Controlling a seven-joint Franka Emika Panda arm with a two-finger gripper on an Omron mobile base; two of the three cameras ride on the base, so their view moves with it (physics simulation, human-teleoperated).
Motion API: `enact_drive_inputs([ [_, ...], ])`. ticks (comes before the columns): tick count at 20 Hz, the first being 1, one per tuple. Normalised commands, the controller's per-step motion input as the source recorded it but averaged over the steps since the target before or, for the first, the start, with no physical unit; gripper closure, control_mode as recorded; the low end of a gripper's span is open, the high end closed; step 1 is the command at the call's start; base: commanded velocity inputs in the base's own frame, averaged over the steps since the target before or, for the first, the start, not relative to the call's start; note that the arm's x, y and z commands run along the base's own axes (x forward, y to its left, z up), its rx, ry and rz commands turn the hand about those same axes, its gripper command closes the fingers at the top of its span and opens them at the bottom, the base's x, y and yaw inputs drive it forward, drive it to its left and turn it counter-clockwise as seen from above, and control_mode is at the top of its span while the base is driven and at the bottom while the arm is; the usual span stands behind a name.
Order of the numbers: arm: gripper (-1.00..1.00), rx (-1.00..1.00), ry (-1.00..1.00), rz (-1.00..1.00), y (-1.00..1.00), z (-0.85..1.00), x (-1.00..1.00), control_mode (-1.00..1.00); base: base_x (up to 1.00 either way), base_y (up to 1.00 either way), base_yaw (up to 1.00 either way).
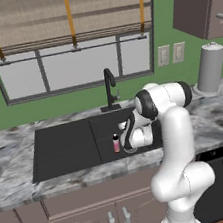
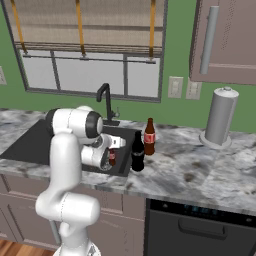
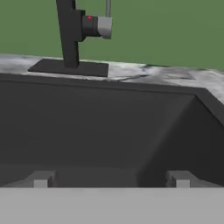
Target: Place the large bottle from the dining counter next to the other large bottle outside the sink, and place the small bottle from the dining counter next to the other small bottle inside the sink.
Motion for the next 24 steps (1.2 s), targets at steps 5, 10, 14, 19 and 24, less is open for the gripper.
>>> enact_drive_inputs([
  [5,-1.0,0.0,-0.07,0.0,0.0,0.5,-0.21,-1.0,0.0,0.0,0.0],
  [10,-1.0,0.0,-0.04,0.01,0.0,0.4,-0.48,-1.0,0.0,0.0,0.0],
  [14,-1.0,0.0,-0.04,0.05,0.0,0.39,-0.7,-1.0,0.0,0.0,0.0],
  [19,-1.0,-0.01,-0.07,0.05,0.0,0.69,-0.65,-1.0,0.0,0.0,0.0],
  [24,-1.0,-0.02,-0.02,0.04,0.0,0.62,-0.53,-1.0,0.0,0.0,0.0],
])
